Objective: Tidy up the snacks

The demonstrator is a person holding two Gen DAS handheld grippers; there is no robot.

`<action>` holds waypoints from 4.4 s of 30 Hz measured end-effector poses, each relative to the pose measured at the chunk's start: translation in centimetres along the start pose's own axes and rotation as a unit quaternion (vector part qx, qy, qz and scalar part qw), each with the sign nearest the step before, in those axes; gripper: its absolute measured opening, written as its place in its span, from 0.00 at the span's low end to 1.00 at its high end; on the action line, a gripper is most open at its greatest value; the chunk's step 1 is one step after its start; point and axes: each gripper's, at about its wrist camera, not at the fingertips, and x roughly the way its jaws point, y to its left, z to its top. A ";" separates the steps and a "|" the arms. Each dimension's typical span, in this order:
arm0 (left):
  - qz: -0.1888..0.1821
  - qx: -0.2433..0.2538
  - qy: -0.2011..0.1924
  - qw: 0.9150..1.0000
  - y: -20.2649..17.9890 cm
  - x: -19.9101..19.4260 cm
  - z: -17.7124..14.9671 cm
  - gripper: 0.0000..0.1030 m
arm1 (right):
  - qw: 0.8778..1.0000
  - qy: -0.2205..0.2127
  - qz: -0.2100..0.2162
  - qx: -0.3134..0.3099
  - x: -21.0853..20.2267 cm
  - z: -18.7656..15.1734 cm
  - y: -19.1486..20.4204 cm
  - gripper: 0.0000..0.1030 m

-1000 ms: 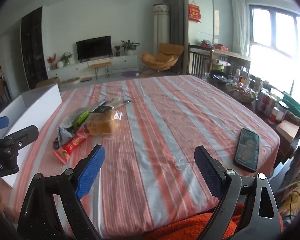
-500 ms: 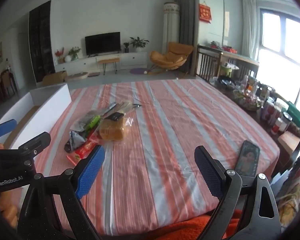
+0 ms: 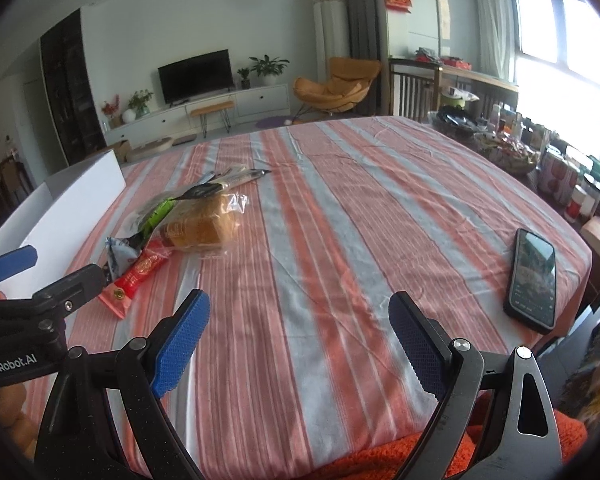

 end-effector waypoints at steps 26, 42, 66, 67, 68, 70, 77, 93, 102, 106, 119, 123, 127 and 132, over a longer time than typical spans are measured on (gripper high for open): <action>-0.002 -0.029 0.020 0.999 2.9 1.5 -1.6 1.00 | 0.999 -0.008 -0.029 -0.015 0.1 -0.3 0.4 0.90; -0.005 -0.034 0.058 0.998 3.1 3.1 -2.6 1.00 | 0.999 -0.007 -0.029 -0.013 0.1 -0.4 0.2 0.90; 0.006 -0.037 0.140 0.989 3.7 7.9 -5.1 1.00 | 1.000 0.001 -0.025 -0.010 0.6 -0.6 0.4 0.90; 0.006 -0.036 0.143 0.989 3.7 8.1 -5.2 1.00 | 1.000 0.002 -0.025 -0.009 0.6 -0.6 0.3 0.90; 0.006 -0.036 0.144 0.989 3.7 8.1 -5.3 1.00 | 1.000 0.002 -0.024 -0.009 0.6 -0.6 0.3 0.90; 0.006 -0.035 0.149 0.988 3.6 8.3 -5.4 1.00 | 1.000 0.002 -0.024 -0.009 0.5 -0.6 0.3 0.90; 0.003 -0.035 0.162 0.986 3.5 8.8 -6.0 1.00 | 1.000 0.002 -0.024 -0.009 0.6 -0.6 0.3 0.90; -0.013 -0.046 0.164 0.985 4.2 9.0 -6.1 1.00 | 1.000 0.003 -0.024 -0.007 0.6 -0.7 0.2 0.90; -0.017 -0.040 0.156 0.987 4.4 8.8 -6.3 1.00 | 1.000 0.006 -0.022 -0.003 0.5 -1.0 0.2 0.90; -0.021 -0.034 0.146 0.988 4.3 8.6 -6.4 1.00 | 1.000 0.006 -0.021 -0.001 0.5 -1.0 0.2 0.90; -0.045 -0.063 0.114 0.991 9.5 7.3 -2.8 1.00 | 1.000 0.018 -0.018 0.007 0.5 -0.9 0.2 0.90; -0.053 -0.068 0.106 0.991 10.4 7.5 -1.3 1.00 | 1.000 0.020 -0.018 0.009 0.6 -0.8 0.0 0.90; -0.073 -0.007 0.103 0.992 7.5 8.3 -0.5 0.98 | 0.999 0.024 -0.015 0.015 0.7 -0.7 -0.2 0.90; -0.064 0.055 0.118 0.989 4.2 10.8 0.2 0.81 | 0.999 0.024 -0.013 0.022 0.7 -0.6 -0.8 0.90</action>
